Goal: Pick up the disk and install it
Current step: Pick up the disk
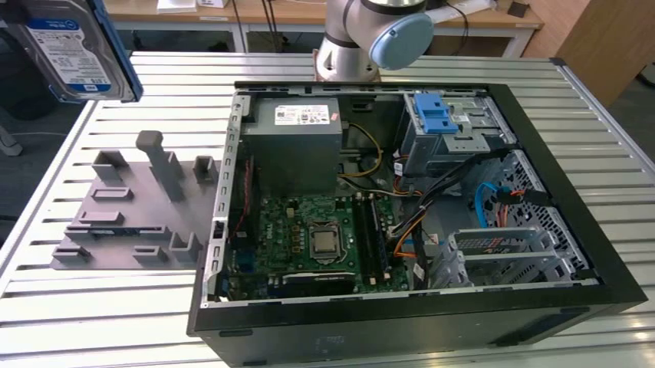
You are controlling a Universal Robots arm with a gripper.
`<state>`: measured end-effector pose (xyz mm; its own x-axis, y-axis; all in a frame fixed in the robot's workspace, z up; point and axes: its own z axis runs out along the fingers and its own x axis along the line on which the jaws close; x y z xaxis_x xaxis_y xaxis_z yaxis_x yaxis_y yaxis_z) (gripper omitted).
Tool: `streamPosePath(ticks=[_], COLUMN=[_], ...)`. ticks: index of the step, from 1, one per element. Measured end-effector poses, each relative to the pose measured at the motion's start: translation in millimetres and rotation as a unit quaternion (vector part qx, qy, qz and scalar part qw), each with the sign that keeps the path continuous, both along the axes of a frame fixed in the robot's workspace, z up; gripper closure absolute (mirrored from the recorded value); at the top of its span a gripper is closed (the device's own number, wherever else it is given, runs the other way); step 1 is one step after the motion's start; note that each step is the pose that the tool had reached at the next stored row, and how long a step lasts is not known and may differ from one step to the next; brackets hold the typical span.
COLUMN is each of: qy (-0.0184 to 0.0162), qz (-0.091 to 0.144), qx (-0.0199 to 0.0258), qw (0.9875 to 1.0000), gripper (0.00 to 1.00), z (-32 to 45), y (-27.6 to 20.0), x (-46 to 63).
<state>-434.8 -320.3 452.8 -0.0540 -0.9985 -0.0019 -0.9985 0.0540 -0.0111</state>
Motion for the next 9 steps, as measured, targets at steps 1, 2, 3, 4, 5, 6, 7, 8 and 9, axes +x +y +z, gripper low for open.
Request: streamPosePath(ticks=[1, 2, 3, 4, 5, 6, 7, 8, 9], qy=[0.0, 0.0, 0.0, 0.0, 0.0, 0.0, 0.0, 0.0, 0.0], qz=[0.0, 0.0, 0.0, 0.0, 0.0, 0.0, 0.0, 0.0, 0.0], qx=[0.0, 0.0, 0.0, 0.0, 0.0, 0.0, 0.0, 0.0, 0.0], qw=[1.0, 1.0, 1.0, 1.0, 1.0, 1.0, 1.0, 1.0, 1.0], gripper=[0.64, 0.64, 0.64, 0.64, 0.64, 0.64, 0.64, 0.64, 0.64], z=[1.1, 2.1, 3.2, 4.3, 5.3, 6.2, 7.1, 7.9, 8.6], y=[0.0, 0.0, 0.0, 0.0, 0.0, 0.0, 0.0, 0.0, 0.0], x=[0.0, 0.0, 0.0, 0.0, 0.0, 0.0, 0.0, 0.0, 0.0])
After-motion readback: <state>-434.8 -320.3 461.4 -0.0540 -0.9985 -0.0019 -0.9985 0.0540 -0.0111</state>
